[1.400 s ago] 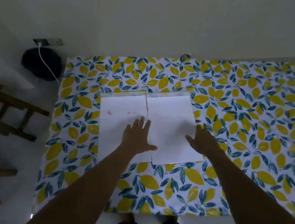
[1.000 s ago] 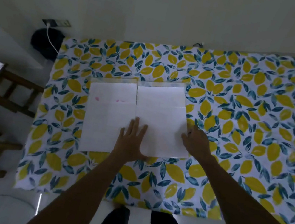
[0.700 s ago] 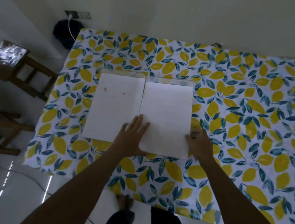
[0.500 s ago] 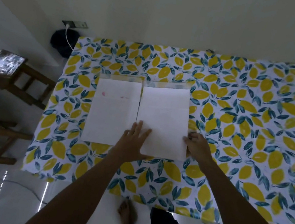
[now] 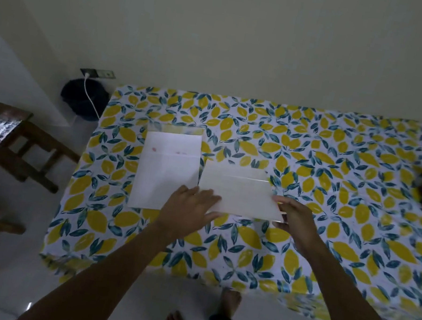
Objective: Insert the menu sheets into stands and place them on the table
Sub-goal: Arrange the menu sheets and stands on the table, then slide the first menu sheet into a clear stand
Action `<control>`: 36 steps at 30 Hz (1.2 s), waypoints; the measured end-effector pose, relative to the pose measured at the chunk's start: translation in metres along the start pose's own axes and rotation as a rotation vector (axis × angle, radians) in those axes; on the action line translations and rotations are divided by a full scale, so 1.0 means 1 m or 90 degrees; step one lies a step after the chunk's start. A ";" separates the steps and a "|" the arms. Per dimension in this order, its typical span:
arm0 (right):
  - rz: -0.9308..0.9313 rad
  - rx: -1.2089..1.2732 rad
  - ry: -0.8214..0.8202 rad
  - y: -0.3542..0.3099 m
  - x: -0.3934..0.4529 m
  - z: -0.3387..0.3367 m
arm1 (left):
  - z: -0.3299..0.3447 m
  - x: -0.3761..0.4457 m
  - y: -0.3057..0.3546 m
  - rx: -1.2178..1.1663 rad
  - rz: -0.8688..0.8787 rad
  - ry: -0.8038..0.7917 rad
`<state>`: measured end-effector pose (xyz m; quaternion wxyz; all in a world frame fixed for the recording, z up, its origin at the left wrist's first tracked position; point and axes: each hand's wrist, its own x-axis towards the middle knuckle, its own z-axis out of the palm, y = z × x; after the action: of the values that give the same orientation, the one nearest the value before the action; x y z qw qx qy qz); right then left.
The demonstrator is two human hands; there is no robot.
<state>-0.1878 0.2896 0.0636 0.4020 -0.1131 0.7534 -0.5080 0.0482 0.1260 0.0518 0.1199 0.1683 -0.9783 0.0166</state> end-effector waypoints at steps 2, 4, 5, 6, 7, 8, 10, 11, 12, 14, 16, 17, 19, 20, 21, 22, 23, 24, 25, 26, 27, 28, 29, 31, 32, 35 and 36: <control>-0.029 -0.012 -0.005 -0.010 -0.012 -0.006 | -0.018 0.006 -0.004 0.020 0.023 0.053; -0.071 -0.044 -0.019 -0.019 -0.019 -0.011 | -0.036 0.016 -0.009 0.038 0.025 0.096; -0.093 -0.062 -0.031 -0.024 -0.022 -0.014 | -0.044 0.023 -0.011 0.041 0.020 0.110; -0.113 -0.084 -0.040 -0.028 -0.025 -0.015 | -0.051 0.029 -0.013 0.037 0.014 0.121; -0.130 -0.096 -0.045 -0.032 -0.025 -0.016 | -0.057 0.036 -0.015 0.026 0.011 0.121; -0.143 -0.100 -0.043 -0.036 -0.024 -0.017 | -0.062 0.043 -0.017 0.004 0.000 0.109; -0.166 -0.103 -0.028 -0.045 -0.015 -0.016 | -0.070 0.058 -0.023 -0.029 -0.059 0.072; -0.180 -0.110 -0.021 -0.049 -0.009 -0.016 | -0.070 0.064 -0.027 -0.038 -0.095 0.067; -0.195 -0.122 -0.015 -0.053 -0.001 -0.015 | -0.070 0.071 -0.031 -0.051 -0.129 0.074; -0.211 -0.149 0.001 -0.060 0.019 -0.014 | -0.070 0.084 -0.037 -0.108 -0.219 0.097; -0.240 -0.193 0.028 -0.065 0.037 -0.009 | -0.067 0.095 -0.042 -0.203 -0.333 0.106; -0.264 -0.218 0.050 -0.067 0.046 -0.006 | -0.061 0.100 -0.047 -0.249 -0.393 0.101; -0.312 -0.267 0.086 -0.069 0.066 0.001 | -0.043 0.107 -0.056 -0.314 -0.481 0.067; -0.326 -0.280 0.091 -0.069 0.075 0.005 | -0.031 0.108 -0.059 -0.333 -0.491 0.053; -0.334 -0.283 0.089 -0.068 0.083 0.010 | -0.019 0.109 -0.063 -0.357 -0.498 0.050; -0.333 -0.284 0.085 -0.064 0.093 0.014 | -0.008 0.111 -0.066 -0.400 -0.517 0.061; -0.327 -0.290 0.077 -0.058 0.102 0.016 | 0.000 0.114 -0.067 -0.446 -0.538 0.079; -0.318 -0.307 0.066 -0.050 0.112 0.018 | 0.008 0.116 -0.067 -0.475 -0.555 0.096; -0.311 -0.334 0.054 -0.038 0.123 0.019 | 0.015 0.120 -0.067 -0.494 -0.564 0.105; -0.303 -0.361 0.041 -0.026 0.132 0.020 | 0.020 0.122 -0.065 -0.499 -0.564 0.102; -0.297 -0.375 0.033 -0.014 0.139 0.020 | 0.027 0.124 -0.065 -0.502 -0.564 0.090; -0.299 -0.379 0.031 -0.003 0.145 0.021 | 0.033 0.124 -0.064 -0.506 -0.568 0.083; -0.307 -0.377 0.032 0.005 0.148 0.022 | 0.040 0.124 -0.064 -0.512 -0.576 0.076; -0.317 -0.358 0.041 0.009 0.150 0.024 | 0.049 0.121 -0.066 -0.524 -0.594 0.060; -0.322 -0.351 0.040 0.010 0.151 0.025 | 0.053 0.119 -0.067 -0.525 -0.600 0.044; -0.340 -0.358 0.002 0.013 0.154 0.023 | 0.066 0.110 -0.068 -0.498 -0.577 -0.039; -0.343 -0.365 -0.016 0.013 0.157 0.021 | 0.071 0.105 -0.067 -0.487 -0.574 -0.068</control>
<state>-0.2713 0.1906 -0.0279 0.2153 -0.4206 0.8030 -0.3631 -0.0419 0.0230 0.0074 0.1178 0.5129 -0.7513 -0.3981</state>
